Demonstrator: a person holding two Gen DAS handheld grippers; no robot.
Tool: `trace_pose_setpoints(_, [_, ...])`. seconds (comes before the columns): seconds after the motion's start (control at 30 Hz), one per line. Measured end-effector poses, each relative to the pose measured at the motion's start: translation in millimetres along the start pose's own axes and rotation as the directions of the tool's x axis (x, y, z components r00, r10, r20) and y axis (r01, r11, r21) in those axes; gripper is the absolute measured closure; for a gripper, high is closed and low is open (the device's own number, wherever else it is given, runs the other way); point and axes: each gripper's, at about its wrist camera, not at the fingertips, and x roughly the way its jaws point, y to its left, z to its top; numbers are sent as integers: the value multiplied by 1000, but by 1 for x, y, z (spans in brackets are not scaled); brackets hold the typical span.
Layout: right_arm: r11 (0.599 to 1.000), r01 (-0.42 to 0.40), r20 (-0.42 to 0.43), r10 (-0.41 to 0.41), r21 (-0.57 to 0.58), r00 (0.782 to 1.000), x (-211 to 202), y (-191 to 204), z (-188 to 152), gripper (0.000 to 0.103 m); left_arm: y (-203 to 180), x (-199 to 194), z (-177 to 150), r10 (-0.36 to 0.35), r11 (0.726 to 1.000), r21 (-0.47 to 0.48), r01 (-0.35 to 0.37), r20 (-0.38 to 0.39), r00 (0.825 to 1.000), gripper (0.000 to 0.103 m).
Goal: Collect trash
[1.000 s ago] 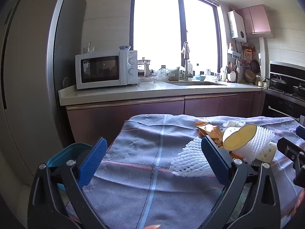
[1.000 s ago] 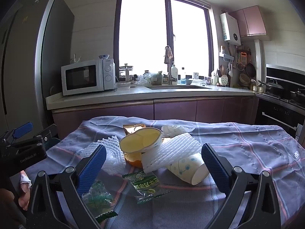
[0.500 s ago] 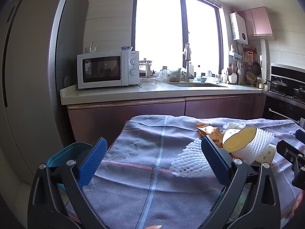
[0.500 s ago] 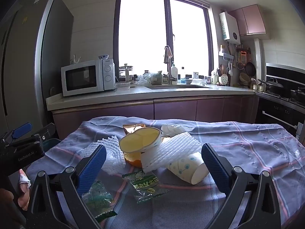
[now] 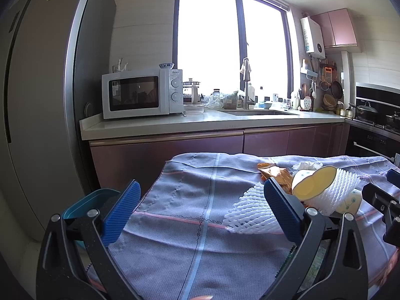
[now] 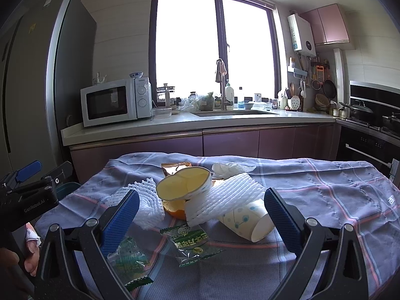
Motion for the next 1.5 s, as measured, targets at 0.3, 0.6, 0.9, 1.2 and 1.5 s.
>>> trace_pose_setpoints(0.3, [1000, -4, -2, 4, 2, 1000, 1, 0, 0, 7, 0, 2, 0, -3, 1000, 1, 3, -4, 1000, 6])
trace_pose_setpoints(0.6, [1000, -12, -7, 12, 1, 1000, 4, 1, 0, 7, -1, 2, 0, -1, 1000, 3, 1, -3, 1000, 6])
trace_pose_setpoints(0.9, [1000, -18, -14, 19, 5, 1000, 5, 2, -2, 7, -2, 4, -2, 12, 1000, 1, -12, -14, 1000, 6])
trace_pose_setpoints(1.2, [1000, -25, -24, 25, 8, 999, 6, 2, -4, 7, -3, 4, -5, 16, 1000, 1, -16, -25, 1000, 6])
trace_pose_setpoints(1.5, [1000, -25, -38, 26, 15, 999, 8, 0, -5, 7, -7, 9, -8, 6, 1000, 5, -5, -48, 999, 6])
